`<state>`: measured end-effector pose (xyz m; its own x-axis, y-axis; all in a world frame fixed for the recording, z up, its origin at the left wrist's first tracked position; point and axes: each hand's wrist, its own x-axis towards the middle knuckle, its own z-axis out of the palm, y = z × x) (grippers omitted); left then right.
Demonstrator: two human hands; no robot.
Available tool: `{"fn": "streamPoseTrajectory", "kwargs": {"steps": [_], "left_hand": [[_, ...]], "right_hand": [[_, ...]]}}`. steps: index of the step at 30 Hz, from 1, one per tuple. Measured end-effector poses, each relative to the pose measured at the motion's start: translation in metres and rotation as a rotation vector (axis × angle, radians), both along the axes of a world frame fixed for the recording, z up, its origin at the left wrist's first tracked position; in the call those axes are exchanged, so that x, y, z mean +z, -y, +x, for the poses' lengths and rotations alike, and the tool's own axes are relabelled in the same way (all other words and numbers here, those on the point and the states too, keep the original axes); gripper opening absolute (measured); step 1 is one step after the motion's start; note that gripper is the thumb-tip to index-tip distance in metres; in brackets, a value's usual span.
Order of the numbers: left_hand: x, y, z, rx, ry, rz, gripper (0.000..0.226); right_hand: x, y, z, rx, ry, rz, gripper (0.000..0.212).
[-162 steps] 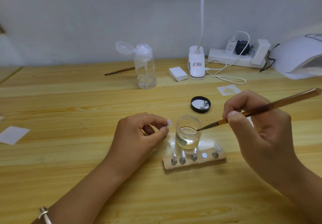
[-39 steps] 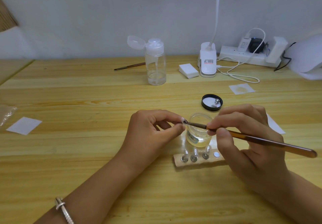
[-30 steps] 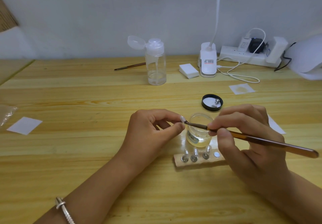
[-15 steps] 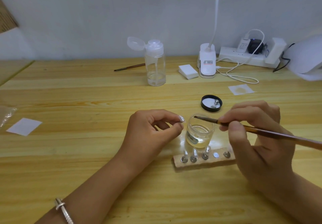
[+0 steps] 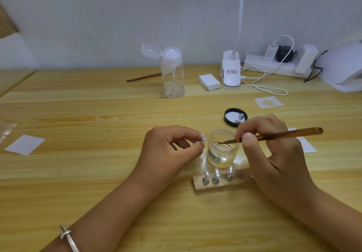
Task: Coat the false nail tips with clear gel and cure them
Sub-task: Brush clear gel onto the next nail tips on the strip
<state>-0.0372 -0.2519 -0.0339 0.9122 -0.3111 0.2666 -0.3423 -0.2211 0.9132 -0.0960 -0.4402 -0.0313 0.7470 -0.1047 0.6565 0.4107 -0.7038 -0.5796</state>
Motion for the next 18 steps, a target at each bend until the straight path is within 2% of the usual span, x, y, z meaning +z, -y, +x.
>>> {"fn": "streamPoseTrajectory", "kwargs": {"steps": [10,18], "left_hand": [[-0.0010,-0.0007,0.0008,-0.002,0.008,0.006,0.007],[-0.0005,-0.0013,0.0003,-0.003,0.013,0.014,0.009]], "right_hand": [[0.0028,-0.0023,0.0023,0.022,-0.061,-0.040,0.018],[0.0021,-0.0016,0.0028,0.020,-0.017,-0.071,0.019]]}}
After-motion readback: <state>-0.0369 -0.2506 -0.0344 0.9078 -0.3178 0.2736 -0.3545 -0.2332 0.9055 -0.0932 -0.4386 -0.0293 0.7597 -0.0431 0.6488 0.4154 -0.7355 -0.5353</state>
